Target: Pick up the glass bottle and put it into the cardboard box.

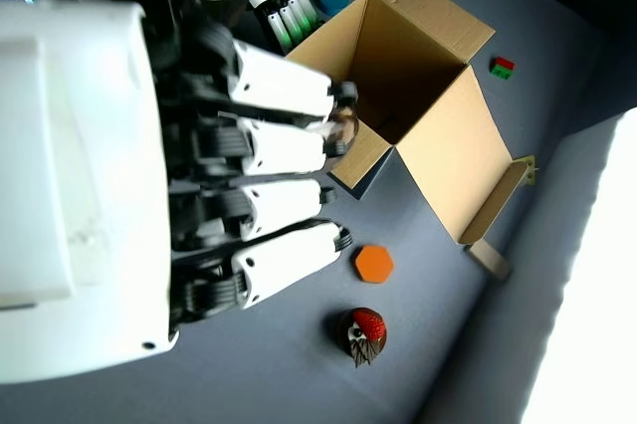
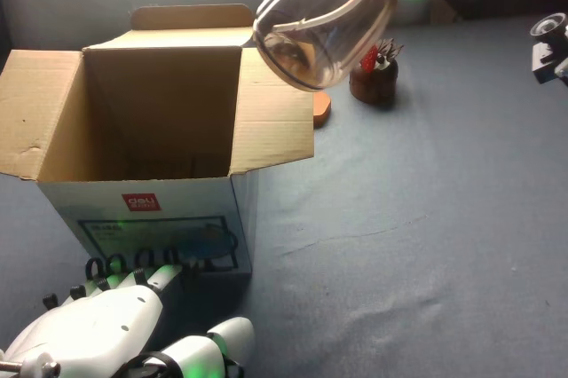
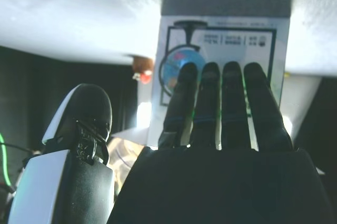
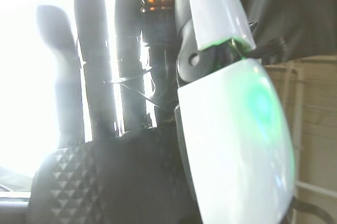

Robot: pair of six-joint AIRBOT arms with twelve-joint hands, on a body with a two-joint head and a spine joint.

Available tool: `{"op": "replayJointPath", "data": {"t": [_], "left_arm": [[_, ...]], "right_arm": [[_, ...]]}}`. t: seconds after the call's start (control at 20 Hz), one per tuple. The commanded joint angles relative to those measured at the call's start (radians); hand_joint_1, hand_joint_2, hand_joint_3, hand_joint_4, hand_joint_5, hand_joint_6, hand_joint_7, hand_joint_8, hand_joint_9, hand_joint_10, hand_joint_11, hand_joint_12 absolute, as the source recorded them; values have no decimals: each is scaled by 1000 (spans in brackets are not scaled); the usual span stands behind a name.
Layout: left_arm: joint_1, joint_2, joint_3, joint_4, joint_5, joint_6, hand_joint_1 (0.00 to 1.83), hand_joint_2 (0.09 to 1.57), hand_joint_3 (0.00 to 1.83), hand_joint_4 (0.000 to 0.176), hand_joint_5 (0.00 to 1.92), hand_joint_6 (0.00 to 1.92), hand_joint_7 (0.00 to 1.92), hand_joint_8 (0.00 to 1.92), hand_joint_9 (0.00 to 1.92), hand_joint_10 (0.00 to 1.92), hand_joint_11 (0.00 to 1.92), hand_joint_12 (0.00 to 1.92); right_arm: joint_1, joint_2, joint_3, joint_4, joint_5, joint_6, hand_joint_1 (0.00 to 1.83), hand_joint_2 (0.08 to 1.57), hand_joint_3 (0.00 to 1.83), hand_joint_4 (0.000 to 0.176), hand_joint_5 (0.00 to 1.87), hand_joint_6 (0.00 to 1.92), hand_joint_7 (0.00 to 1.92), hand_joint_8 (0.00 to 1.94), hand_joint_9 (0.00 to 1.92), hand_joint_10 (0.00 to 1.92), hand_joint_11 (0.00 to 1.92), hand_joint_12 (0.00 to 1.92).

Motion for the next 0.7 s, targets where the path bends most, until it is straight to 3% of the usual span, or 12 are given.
{"op": "replayJointPath", "data": {"t": [0.0,0.25,0.65], "left_arm": [[-6,3,1,69,-59,-4,21,1257,0,5,94,3,56,0,28,0,0,0],[0,4,0,63,-59,-15,21,1257,0,5,93,2,56,0,28,0,0,0],[-1,6,-3,63,-63,-15,8,1261,2,5,95,2,57,0,28,0,0,0]], "right_arm": [[8,-4,-3,45,91,-10,1369,1124,1,0,871,1133,1068,881,834,1300,693,1526],[-8,-69,-3,171,128,-165,1369,1126,1,0,868,1141,1066,882,832,1303,693,1532],[2,-249,26,369,88,-526,1369,1127,1,0,867,1144,1064,880,831,1307,695,1535]]}}
